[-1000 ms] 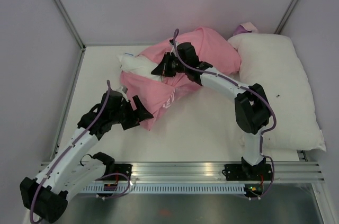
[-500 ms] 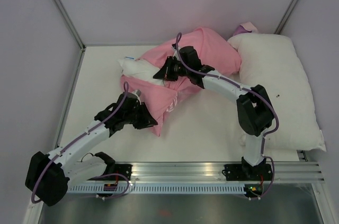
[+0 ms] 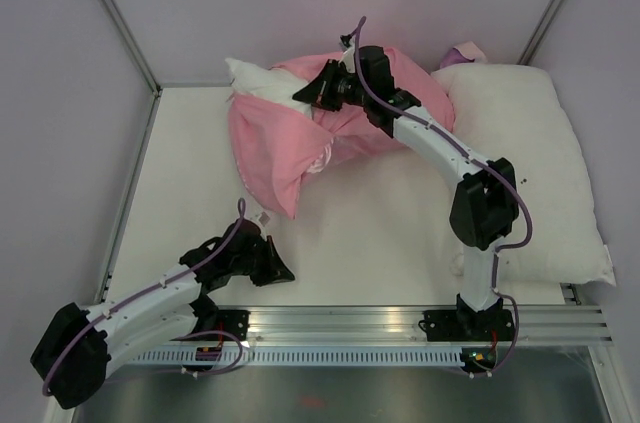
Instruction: Remove the pillowcase from the pillow
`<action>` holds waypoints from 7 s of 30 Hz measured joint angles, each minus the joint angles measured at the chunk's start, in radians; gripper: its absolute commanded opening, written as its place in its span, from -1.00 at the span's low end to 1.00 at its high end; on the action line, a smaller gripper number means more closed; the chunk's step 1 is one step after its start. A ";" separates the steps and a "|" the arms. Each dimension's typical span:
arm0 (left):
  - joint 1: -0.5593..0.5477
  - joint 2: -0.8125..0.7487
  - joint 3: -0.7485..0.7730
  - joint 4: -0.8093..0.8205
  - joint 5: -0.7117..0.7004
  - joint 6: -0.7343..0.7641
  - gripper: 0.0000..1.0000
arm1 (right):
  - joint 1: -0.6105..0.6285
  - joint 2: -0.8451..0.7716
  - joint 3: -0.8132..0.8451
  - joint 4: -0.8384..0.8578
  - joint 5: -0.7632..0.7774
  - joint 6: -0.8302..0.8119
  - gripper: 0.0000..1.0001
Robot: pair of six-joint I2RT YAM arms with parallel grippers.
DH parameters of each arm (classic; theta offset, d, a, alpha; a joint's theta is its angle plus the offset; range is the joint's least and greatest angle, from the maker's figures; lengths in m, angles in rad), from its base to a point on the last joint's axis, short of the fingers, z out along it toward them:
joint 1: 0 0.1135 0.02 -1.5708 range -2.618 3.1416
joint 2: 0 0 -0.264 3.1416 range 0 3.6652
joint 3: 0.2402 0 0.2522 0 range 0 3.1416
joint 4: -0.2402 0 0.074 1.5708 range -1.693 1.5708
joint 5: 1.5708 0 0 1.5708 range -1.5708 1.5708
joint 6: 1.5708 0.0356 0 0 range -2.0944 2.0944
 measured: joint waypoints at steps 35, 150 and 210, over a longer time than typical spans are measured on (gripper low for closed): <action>-0.004 0.187 0.366 0.061 -0.253 0.027 -0.06 | -0.021 -0.200 -0.331 0.123 -0.048 0.086 -0.99; -0.394 0.280 0.567 0.036 -0.524 -0.018 0.99 | 0.039 -0.507 -0.675 0.140 -0.149 0.006 -1.00; -0.127 0.080 0.560 0.021 -0.264 0.117 -0.95 | 0.129 -0.853 -1.213 0.283 0.064 -0.138 -0.28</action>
